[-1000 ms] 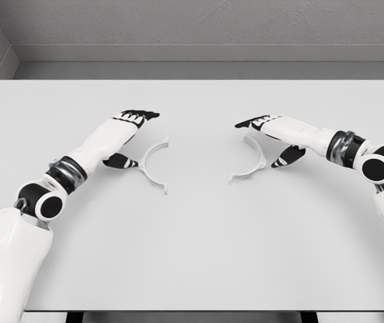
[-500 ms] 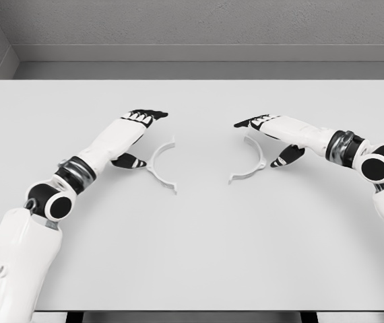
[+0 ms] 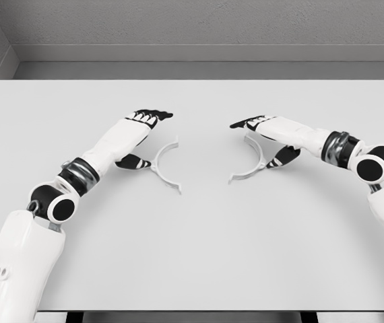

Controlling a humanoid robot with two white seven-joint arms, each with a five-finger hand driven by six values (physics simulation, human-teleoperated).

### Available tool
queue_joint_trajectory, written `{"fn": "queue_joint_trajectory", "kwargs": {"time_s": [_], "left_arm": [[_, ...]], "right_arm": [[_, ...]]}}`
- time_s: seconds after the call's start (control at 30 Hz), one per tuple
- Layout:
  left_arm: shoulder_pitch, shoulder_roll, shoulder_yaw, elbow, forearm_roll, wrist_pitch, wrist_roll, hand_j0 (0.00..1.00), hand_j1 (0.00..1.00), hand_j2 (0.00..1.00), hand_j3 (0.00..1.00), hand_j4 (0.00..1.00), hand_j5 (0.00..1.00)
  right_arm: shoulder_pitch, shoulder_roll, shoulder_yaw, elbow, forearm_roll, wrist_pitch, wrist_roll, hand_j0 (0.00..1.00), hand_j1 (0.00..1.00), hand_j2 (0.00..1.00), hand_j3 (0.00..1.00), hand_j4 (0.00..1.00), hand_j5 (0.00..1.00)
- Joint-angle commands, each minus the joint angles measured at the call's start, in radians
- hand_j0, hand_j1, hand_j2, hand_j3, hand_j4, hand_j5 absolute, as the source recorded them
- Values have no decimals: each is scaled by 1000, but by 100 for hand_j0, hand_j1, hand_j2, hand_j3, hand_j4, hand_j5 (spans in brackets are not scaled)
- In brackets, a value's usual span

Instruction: Assemble PVC drainage pipe clamps

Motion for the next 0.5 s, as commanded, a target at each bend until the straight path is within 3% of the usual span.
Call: {"fn": "queue_joint_trajectory", "kwargs": {"time_s": [0.0, 0.33, 0.47], "left_arm": [[0, 0, 1, -2, 5, 1, 1, 100, 100, 100, 100, 100, 100], [3, 1, -21, -11, 5, -1, 1, 100, 100, 100, 100, 100, 100], [5, 3, -27, -25, 7, -1, 1, 100, 100, 100, 100, 100, 100]], "right_arm": [[0, 2, -1, 0, -6, 2, 0, 100, 100, 100, 100, 100, 100], [0, -13, -11, 4, -4, -1, 0, 100, 100, 100, 100, 100, 100], [-43, -33, -10, 27, -1, 1, 0, 100, 100, 100, 100, 100, 100]]}}
